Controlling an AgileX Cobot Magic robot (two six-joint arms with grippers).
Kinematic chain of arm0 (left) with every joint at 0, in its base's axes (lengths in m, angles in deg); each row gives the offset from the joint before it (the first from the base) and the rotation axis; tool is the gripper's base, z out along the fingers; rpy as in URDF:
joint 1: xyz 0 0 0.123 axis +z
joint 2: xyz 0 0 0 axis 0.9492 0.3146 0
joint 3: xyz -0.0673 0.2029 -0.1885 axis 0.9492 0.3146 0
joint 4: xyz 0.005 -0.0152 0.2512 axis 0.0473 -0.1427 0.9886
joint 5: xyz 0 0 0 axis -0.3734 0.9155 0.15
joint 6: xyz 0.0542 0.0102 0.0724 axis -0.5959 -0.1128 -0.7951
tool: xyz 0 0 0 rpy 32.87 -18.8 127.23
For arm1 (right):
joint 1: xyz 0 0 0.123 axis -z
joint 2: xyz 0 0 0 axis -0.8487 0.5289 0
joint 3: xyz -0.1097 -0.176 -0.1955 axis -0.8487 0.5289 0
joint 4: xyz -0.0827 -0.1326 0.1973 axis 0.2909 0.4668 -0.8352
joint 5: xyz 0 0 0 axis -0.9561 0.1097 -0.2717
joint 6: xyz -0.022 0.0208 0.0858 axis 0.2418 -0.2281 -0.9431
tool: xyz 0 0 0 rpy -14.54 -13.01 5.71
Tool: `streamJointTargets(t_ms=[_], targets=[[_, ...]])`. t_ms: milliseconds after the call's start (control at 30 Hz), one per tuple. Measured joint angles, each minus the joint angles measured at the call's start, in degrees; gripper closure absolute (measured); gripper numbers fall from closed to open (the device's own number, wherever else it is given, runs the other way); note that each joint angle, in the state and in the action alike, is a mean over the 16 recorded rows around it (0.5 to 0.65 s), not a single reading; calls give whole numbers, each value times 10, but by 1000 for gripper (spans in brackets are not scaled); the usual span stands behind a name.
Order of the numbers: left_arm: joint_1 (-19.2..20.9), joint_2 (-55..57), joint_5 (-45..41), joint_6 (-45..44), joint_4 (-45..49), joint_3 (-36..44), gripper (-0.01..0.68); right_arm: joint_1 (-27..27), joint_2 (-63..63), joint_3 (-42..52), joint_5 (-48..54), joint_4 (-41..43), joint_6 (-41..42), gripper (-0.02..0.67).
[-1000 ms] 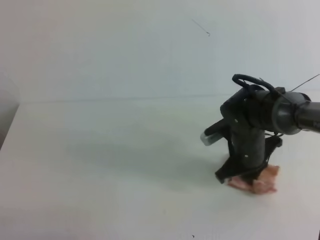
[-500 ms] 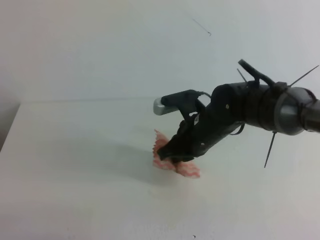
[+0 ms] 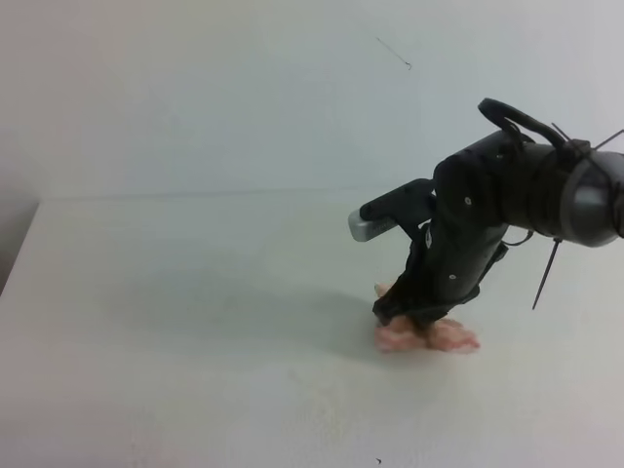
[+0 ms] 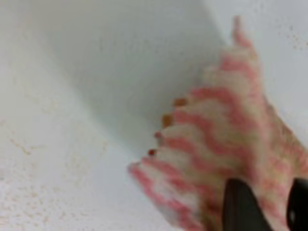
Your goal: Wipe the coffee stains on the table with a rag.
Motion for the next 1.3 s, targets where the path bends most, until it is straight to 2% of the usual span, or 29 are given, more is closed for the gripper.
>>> streamJointTargets(t_ms=[167, 267, 567, 733, 933, 1300], targets=[[0, 0, 0, 0, 0, 0, 675, 0, -41, -1, 9, 10, -6, 344], [0, 0, 0, 0, 0, 0, 675, 0, -86, -2, 11, 25, -8, 345], [0, 0, 0, 0, 0, -2, 675, 0, -288, 3, 4, 128, -20, 531], [0, 0, 0, 0, 0, -2, 675, 0, -419, 36, -7, 182, -34, 625], [0, 0, 0, 0, 0, 0, 675, 0, -574, 144, -26, 224, -65, 652], [0, 0, 0, 0, 0, 0, 675, 0, -817, 453, -125, 234, -144, 652]])
